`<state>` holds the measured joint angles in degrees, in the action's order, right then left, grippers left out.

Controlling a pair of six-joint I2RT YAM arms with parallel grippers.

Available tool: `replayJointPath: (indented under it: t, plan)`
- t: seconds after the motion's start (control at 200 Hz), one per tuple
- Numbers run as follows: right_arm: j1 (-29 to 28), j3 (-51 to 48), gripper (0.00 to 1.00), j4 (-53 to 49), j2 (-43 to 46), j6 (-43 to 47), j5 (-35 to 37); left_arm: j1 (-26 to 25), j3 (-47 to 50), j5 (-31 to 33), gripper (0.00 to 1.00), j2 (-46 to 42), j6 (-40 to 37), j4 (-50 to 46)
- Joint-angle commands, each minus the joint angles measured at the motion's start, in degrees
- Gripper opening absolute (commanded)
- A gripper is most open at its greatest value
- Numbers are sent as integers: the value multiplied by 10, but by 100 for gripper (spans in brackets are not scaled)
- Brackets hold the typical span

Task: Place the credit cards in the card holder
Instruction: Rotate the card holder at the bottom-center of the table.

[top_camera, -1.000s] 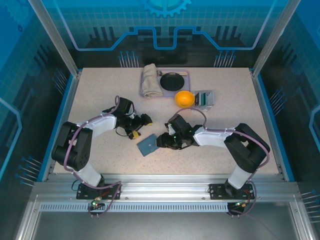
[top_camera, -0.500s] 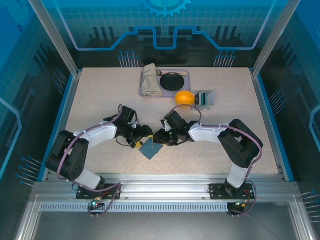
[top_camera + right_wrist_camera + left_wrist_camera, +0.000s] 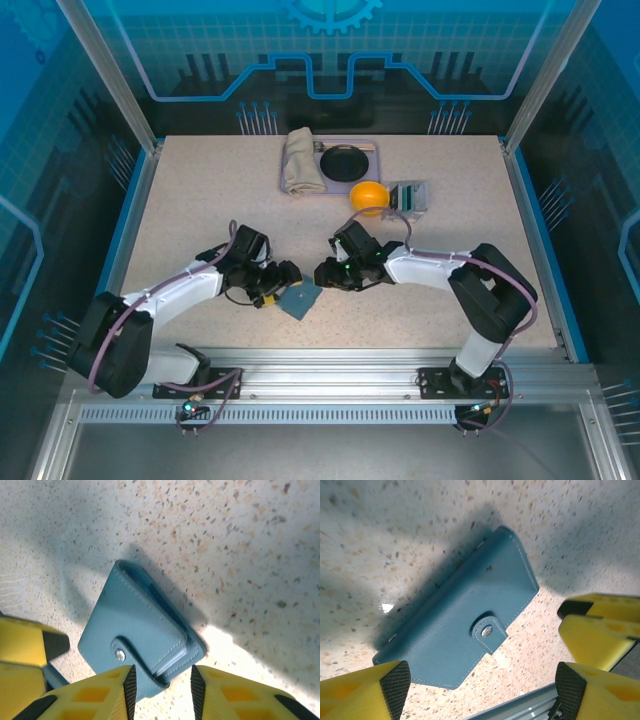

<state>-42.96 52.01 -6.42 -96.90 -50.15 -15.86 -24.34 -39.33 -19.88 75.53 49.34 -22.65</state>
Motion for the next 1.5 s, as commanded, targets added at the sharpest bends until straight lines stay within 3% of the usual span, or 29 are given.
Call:
replayJointPath:
  t: [0.0, 0.11, 0.285, 0.56, 0.98, 1.496]
  plan:
    - [-16, -13, 35, 2, 18, -16, 17, 14, -36, 51, 81, 5, -32, -30]
    - [-17, -37, 32, 28, 7, -34, 7, 27, -54, 41, 78, 57, -46, -21]
    - [-20, -36, 25, 46, -10, -43, 0, 27, -58, 15, 61, 116, -44, -22]
    - [-20, -22, 22, 58, -40, -46, -11, 24, -5, -32, 46, 99, -32, 7]
    - [-4, 13, 22, 23, -62, -20, -4, -31, 32, -60, 40, 77, 24, 71]
    - [3, 14, 23, 0, -57, -6, 4, -33, 73, -57, 28, 9, 45, 126]
